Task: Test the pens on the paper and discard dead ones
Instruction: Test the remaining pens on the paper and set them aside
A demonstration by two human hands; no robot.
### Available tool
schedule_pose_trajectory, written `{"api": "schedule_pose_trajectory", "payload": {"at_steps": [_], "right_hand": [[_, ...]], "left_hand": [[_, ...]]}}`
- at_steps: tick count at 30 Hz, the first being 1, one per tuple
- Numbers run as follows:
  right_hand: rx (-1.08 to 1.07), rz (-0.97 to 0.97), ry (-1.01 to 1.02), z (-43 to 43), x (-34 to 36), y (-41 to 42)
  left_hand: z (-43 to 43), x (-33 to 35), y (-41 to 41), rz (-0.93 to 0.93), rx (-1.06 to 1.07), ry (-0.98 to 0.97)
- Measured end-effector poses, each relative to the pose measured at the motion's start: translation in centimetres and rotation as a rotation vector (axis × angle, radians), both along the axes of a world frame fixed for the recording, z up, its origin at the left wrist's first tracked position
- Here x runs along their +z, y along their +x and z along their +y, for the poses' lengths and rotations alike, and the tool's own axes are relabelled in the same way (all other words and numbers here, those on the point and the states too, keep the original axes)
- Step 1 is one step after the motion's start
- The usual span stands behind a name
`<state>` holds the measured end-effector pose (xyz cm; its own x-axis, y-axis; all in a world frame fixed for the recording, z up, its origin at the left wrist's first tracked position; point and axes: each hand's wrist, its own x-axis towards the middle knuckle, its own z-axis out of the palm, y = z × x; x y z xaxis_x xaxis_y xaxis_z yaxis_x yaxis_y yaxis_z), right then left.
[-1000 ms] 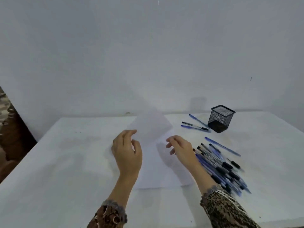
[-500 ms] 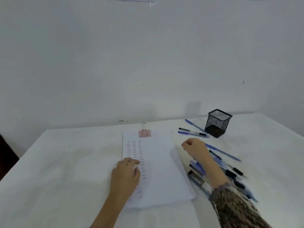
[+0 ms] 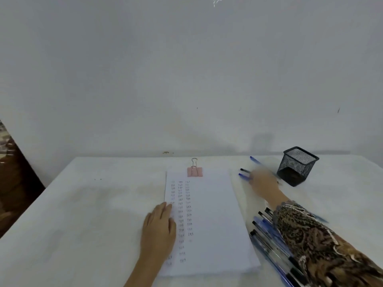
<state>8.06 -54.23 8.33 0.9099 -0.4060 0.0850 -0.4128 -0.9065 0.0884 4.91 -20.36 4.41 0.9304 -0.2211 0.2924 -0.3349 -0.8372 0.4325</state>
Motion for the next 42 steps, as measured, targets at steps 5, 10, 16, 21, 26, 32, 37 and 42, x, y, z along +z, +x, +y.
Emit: {"api": "schedule_pose_trajectory", "payload": {"at_steps": [5,10,16,21,26,32,37,42], "right_hand": [[0.087,-0.558,0.974,3.6,4.8,-0.6],[0.121,-0.846,2.244,10.7,8.1,-3.8],[-0.01,-1.065,2.712,16.5,3.0,-7.4],[-0.126,-0.797,2.694,18.7,0.0,-8.2],[-0.134,-0.585,2.437,19.4,-0.1,-8.7],[-0.008,-0.633,2.19,20.3,-0.1,-9.2],[0.115,-0.677,1.697,21.3,-1.1,-9.6],[0.107,-0.703,1.56,22.0,-1.0,-10.1]], "left_hand": [[0.0,0.3,-0.1,0.029,-0.018,-0.01],[0.2,0.7,-0.3,0.09,-0.052,-0.037],[0.2,0.8,-0.3,0.107,-0.058,-0.042],[0.4,0.5,-0.1,0.104,-0.081,-0.025],[0.4,0.5,0.0,0.078,-0.084,-0.01],[0.3,0.7,-0.3,0.081,-0.077,-0.013],[0.2,0.7,-0.6,0.058,-0.052,-0.026],[0.1,0.6,-0.5,0.055,-0.052,-0.025]]}}
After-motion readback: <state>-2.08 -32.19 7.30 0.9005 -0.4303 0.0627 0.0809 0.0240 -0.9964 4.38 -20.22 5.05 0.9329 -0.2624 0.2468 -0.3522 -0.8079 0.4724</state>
